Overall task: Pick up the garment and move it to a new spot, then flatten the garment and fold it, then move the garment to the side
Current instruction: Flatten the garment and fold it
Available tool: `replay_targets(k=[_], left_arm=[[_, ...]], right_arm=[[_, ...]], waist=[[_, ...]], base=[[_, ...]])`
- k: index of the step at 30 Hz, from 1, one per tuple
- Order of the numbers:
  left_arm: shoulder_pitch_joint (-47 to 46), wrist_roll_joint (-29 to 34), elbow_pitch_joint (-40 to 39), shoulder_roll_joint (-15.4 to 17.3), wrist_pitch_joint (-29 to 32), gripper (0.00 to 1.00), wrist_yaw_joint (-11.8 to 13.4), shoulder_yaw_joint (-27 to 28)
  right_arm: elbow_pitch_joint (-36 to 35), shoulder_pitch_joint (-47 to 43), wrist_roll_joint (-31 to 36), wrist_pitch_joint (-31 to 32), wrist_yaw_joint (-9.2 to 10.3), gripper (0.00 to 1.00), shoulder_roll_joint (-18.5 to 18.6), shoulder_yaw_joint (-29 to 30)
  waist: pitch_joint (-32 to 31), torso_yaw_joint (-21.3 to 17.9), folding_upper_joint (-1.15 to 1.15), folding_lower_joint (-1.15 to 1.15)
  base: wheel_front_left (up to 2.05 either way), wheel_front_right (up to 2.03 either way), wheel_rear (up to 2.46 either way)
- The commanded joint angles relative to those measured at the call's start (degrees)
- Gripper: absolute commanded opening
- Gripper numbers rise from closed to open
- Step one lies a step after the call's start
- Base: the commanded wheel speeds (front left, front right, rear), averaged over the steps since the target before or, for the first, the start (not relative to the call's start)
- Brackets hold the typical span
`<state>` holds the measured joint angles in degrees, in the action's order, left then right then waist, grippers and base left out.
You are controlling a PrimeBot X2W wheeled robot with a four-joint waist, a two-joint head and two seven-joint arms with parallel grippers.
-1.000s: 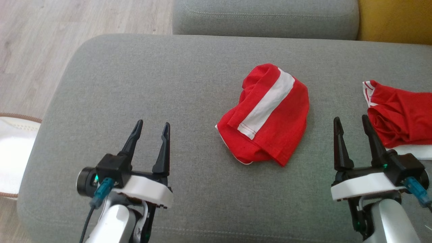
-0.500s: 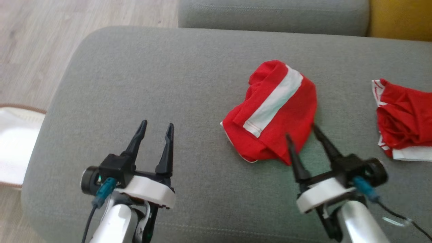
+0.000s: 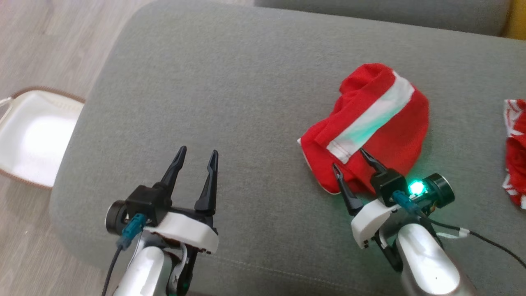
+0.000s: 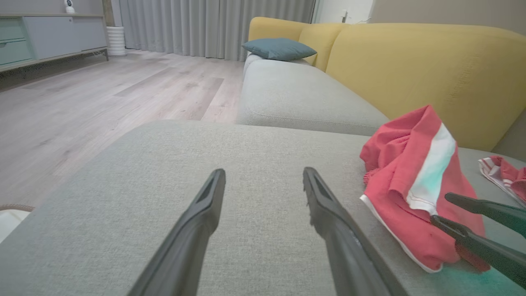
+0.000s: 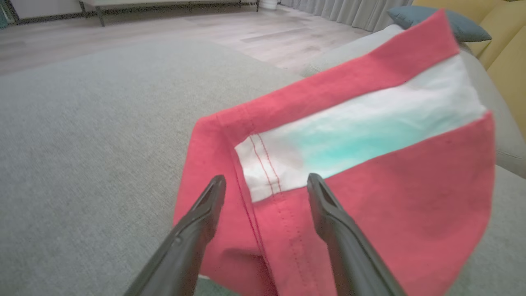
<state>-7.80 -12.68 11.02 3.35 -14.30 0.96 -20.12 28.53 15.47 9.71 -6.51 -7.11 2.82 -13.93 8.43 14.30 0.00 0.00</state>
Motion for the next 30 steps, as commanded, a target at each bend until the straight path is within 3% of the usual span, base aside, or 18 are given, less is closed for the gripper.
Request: replay_targets(k=[1,11,12,13,21,30], left_arm=[[-2.9,0.36,-1.62,-0.08,-0.7,1.0,-0.18,2.21],[-3.67,0.3,-1.6,-0.4,-0.7,1.0,-0.35,2.49],[-3.68,0.29,-1.54,-0.42,-0.7,1.0,-0.33,2.51],[-3.7,0.26,-1.46,-0.43,-0.7,1.0,-0.31,2.56],[-3.68,-0.25,-0.98,-0.45,-0.7,1.0,0.01,2.09],[-1.87,-1.05,-0.81,-0.46,-0.7,1.0,0.21,2.19]], right_arm=[[0.21,2.76,1.39,0.03,-0.37,1.0,0.06,-0.35],[4.88,5.58,3.05,-1.4,-0.37,0.97,0.06,2.52],[5.06,5.79,2.38,-1.61,-0.37,0.42,0.06,2.72],[5.1,6.02,1.7,-1.88,-0.37,0.0,0.06,2.83],[2.82,7.13,-4.75,-4.35,-0.37,0.0,0.06,0.94],[-5.6,14.54,-16.79,-2.07,-0.37,0.0,0.06,-6.28]], waist=[[1.07,1.31,0.0,0.0],[2.58,2.88,0.0,0.0],[2.56,2.87,0.0,0.0],[2.53,2.79,0.0,0.0],[-0.42,1.27,0.0,0.0],[-5.36,0.17,0.0,0.0]], base=[[0.0,0.0,0.0],[0.0,0.0,0.0],[0.0,0.0,0.0],[0.0,0.0,0.0],[0.0,0.0,0.0],[0.0,0.0,0.0]])
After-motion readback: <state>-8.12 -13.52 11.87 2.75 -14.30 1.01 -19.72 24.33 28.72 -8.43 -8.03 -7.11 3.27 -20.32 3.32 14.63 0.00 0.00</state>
